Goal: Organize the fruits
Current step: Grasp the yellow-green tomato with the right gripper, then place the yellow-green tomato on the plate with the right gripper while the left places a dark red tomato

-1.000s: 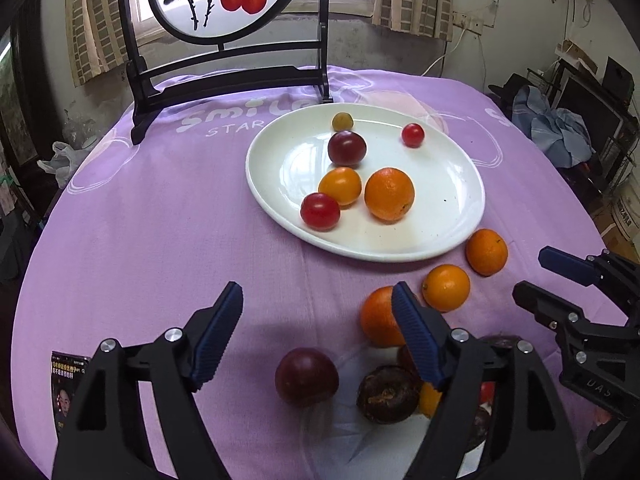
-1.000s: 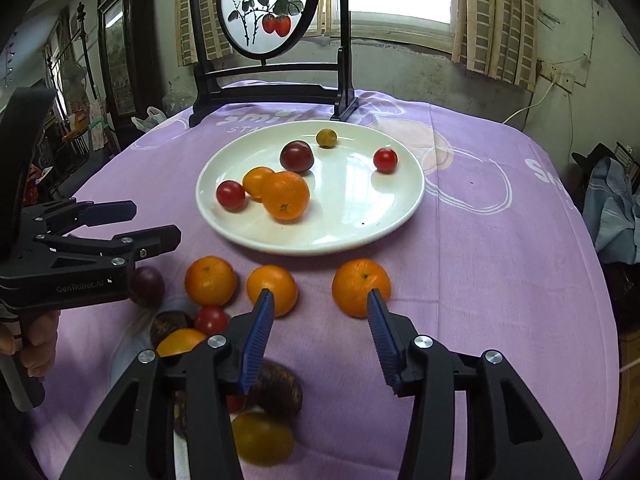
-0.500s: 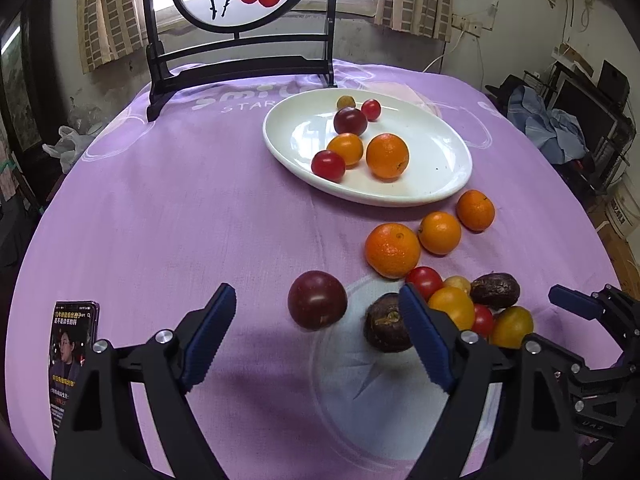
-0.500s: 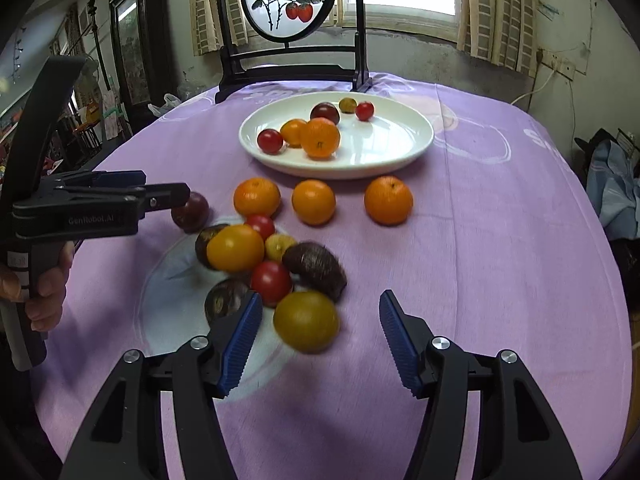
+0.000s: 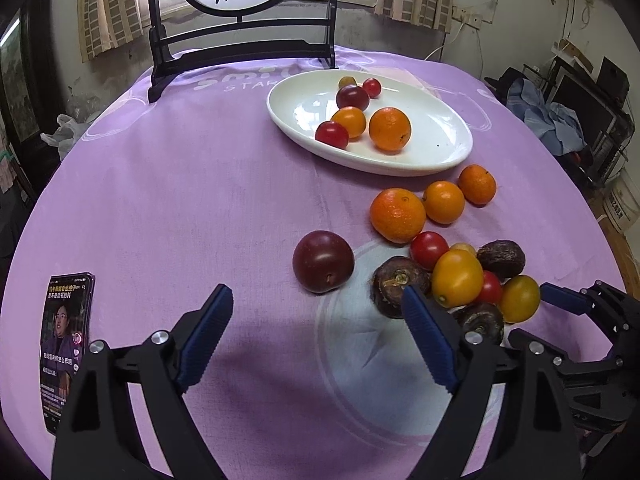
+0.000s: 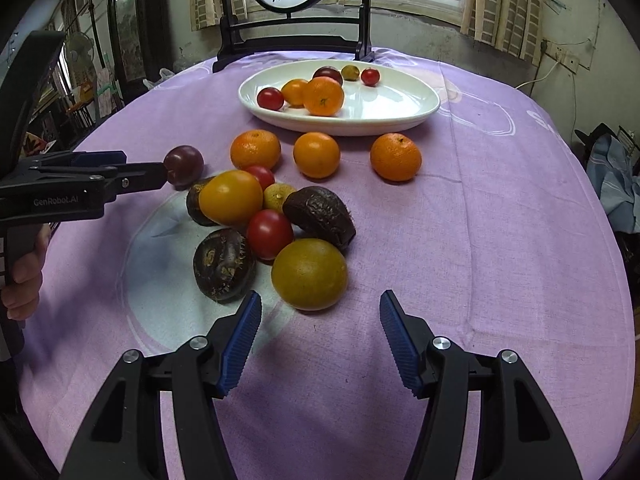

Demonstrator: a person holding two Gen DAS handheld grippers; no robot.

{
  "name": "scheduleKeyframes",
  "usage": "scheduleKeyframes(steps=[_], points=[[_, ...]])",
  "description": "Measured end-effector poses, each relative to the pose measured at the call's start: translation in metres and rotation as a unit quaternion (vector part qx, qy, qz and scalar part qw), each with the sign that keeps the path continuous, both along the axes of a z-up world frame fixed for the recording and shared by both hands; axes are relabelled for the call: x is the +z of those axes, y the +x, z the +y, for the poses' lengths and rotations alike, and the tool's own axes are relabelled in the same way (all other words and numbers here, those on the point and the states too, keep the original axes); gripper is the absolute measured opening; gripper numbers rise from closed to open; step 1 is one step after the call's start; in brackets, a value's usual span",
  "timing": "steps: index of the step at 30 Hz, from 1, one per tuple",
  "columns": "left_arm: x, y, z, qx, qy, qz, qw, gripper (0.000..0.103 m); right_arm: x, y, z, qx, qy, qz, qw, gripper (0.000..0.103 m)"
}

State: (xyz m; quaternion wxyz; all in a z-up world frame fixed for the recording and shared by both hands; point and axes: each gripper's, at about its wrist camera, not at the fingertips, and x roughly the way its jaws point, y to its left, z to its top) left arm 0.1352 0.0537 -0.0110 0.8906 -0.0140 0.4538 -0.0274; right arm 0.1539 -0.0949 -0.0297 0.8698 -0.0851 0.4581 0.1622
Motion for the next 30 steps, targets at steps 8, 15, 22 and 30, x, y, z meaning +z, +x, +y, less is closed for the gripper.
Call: scheduleKeyframes(steps=[8,15,22,30], points=[[-0.004,0.003,0.003,-0.002,-0.006,0.001,1.0000,0.085,-0.006,0.008,0.008,0.001,-0.010,0.005,1.000,0.062],[-0.006,0.005,0.003,-0.001,-0.006,0.004,1.0000,0.086,-0.007,0.017,0.018,-0.001,-0.027,-0.005,1.000,0.047],[-0.009,0.006,0.004,0.003,0.003,0.009,1.0000,0.086,-0.003,0.010,0.014,0.000,-0.005,-0.004,1.000,0.042],[-0.022,0.022,0.001,0.009,0.034,0.021,0.9992,0.082,0.002,0.003,0.004,-0.004,0.025,-0.003,1.000,0.042]])
